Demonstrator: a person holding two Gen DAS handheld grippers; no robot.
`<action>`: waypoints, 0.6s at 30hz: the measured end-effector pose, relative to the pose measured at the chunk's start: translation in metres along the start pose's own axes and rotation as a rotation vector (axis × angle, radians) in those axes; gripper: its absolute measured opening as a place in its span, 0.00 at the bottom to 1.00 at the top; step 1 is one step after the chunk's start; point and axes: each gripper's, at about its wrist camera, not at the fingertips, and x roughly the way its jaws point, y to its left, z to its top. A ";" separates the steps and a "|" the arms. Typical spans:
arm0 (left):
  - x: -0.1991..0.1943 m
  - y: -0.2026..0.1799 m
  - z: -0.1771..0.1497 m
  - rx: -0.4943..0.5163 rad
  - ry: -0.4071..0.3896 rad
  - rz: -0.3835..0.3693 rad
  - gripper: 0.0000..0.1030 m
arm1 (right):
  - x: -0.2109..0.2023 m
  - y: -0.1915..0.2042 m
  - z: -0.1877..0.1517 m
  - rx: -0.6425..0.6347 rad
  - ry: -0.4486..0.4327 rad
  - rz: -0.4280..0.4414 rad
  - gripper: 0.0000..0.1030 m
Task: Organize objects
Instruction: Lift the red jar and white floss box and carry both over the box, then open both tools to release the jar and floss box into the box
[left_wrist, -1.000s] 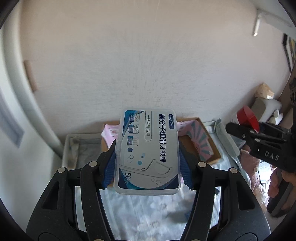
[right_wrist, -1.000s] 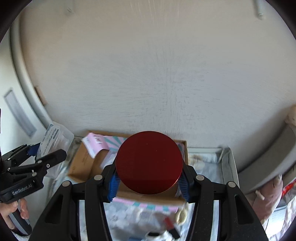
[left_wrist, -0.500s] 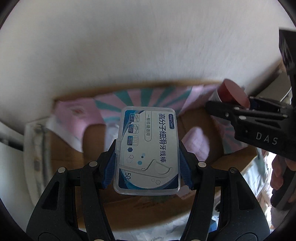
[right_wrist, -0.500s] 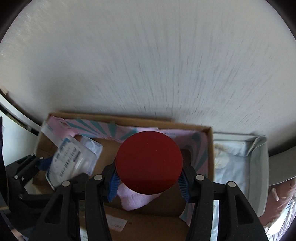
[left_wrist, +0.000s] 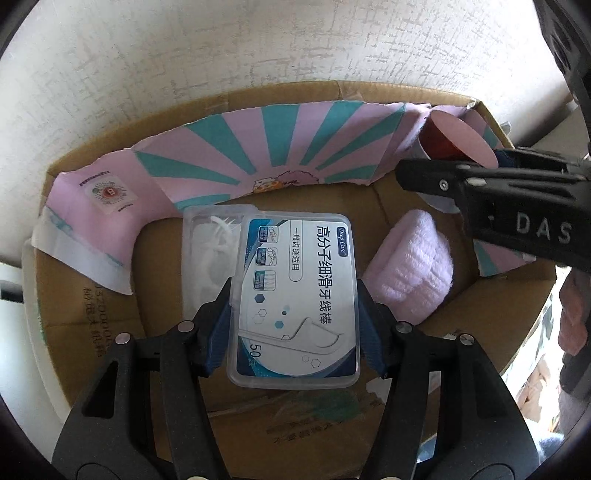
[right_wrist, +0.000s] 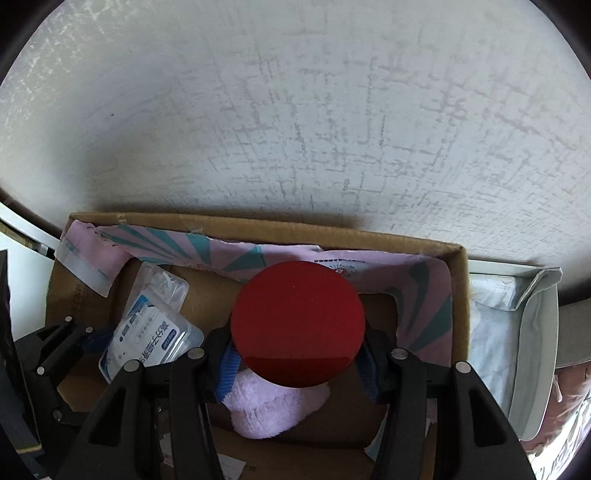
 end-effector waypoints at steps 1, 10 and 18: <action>-0.001 -0.001 0.001 0.006 0.003 0.009 0.56 | 0.002 -0.001 0.001 0.012 0.013 0.003 0.48; -0.006 -0.011 0.007 0.030 0.006 0.025 1.00 | 0.004 0.009 0.004 0.040 0.025 0.121 1.00; -0.005 -0.014 0.011 0.009 0.008 0.014 1.00 | -0.006 0.015 -0.004 0.021 -0.009 0.106 1.00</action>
